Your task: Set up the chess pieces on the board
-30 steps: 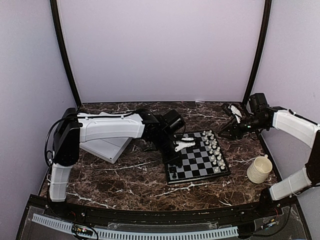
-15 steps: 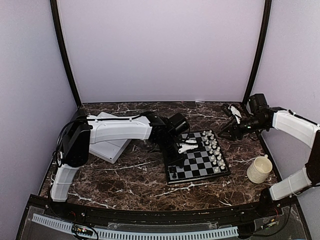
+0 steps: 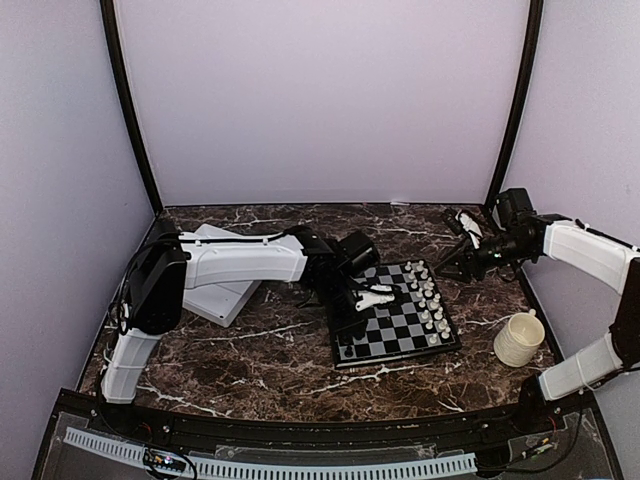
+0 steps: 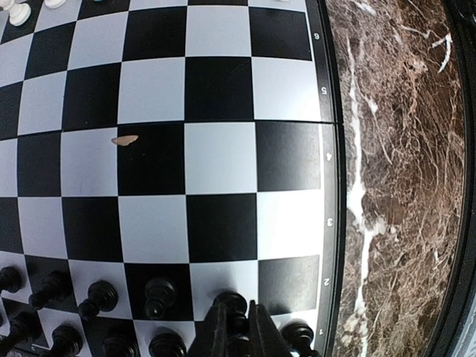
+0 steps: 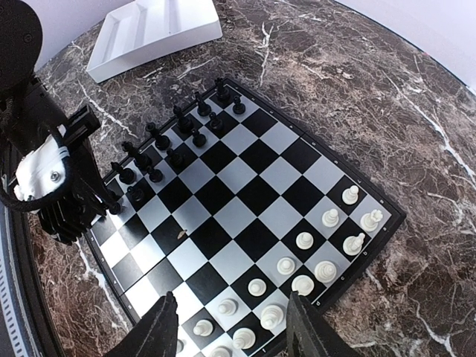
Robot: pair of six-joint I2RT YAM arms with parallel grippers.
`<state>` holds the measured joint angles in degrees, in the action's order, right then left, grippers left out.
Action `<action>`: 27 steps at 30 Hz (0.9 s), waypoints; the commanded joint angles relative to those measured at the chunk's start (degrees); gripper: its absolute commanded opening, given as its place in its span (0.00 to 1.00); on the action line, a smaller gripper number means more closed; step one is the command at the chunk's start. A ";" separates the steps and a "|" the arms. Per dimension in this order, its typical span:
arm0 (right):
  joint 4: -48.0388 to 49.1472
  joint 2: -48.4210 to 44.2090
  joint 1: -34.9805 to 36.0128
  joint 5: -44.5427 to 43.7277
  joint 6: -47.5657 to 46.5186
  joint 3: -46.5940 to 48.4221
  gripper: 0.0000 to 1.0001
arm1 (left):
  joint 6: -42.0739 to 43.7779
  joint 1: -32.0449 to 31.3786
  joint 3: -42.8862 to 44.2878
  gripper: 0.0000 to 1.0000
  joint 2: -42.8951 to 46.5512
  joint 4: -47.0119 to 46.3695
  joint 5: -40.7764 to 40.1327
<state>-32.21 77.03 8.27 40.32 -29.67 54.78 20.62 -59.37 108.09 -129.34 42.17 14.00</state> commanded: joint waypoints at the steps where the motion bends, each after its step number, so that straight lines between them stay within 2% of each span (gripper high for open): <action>1: 0.33 0.35 -0.10 1.00 -0.47 -0.12 0.51 | 0.79 -0.30 2.10 0.15 0.17 1.51 -0.10; 14: 0.09 0.40 -0.10 1.22 -0.51 0.11 0.51 | 0.48 -0.39 3.85 0.17 0.58 2.19 0.30; 19: -1.21 0.81 -0.03 1.70 -0.96 1.49 0.51 | 0.30 -0.39 5.26 0.25 5.78 0.46 0.09; 22: -3.21 1.39 0.39 2.58 -2.01 2.96 0.48 | 0.43 -0.08 4.43 0.29 11.29 -1.06 -2.05; 27: -7.21 4.47 6.04 -0.69 -4.35 7.20 0.33 | -3.12 4.36 -2.04 0.32 20.16 -5.98 -7.31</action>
<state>-36.18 79.42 9.96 40.82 -31.75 57.91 20.16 -58.57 109.80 -120.38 40.32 10.79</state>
